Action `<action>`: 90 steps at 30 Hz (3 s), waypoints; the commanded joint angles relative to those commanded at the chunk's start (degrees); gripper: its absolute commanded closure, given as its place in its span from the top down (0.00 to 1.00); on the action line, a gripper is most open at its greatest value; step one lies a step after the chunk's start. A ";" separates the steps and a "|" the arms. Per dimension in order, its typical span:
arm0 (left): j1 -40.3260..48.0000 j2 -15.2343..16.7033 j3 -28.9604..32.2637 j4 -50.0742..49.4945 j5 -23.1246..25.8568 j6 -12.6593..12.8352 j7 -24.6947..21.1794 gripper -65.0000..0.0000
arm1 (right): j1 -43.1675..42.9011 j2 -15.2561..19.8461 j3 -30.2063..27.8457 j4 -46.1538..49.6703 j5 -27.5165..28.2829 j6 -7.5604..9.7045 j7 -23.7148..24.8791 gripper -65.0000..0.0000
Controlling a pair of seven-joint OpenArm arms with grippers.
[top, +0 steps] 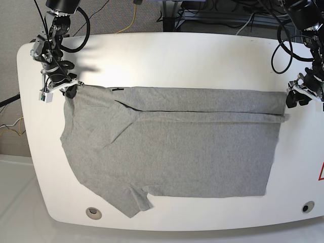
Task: Fold the T-shirt properly
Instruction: 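Close both grippers on the corners of the folded shoulder edge, then pull the grey shirt by its shoulder edge toward the robot with both grippers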
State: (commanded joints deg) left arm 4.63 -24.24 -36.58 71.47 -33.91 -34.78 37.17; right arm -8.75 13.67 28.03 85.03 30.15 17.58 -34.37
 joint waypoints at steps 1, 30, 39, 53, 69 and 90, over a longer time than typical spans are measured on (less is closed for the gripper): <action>0.02 0.00 -0.11 -0.20 -0.07 -0.06 -0.02 0.50 | 0.00 0.00 0.02 0.00 0.00 -0.01 -0.02 0.00; -1.88 0.89 8.41 -4.56 0.69 0.41 -0.76 0.02 | -0.47 -0.20 -0.44 -0.21 -0.35 -0.17 -0.79 0.00; -0.77 0.94 7.05 -3.91 0.37 0.28 -1.65 0.00 | -0.66 -0.29 -0.19 0.10 -0.04 -0.30 -1.23 0.00; 6.30 -0.06 4.98 -1.45 -1.20 0.34 -1.26 0.00 | -5.50 -0.40 -0.20 4.06 0.29 -0.40 -2.52 0.00; 26.02 -0.07 2.69 12.35 -3.40 -0.55 0.25 0.00 | -19.32 -0.74 0.06 13.15 -0.27 -0.38 -4.43 0.00; 29.63 0.34 -1.97 12.84 -3.41 -1.66 2.24 0.00 | -25.19 -1.13 1.00 12.94 0.01 -0.35 -3.34 0.00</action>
State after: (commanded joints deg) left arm 34.25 -23.89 -38.55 84.31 -37.32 -36.44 39.42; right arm -33.93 12.54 29.03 97.97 30.16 17.23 -37.71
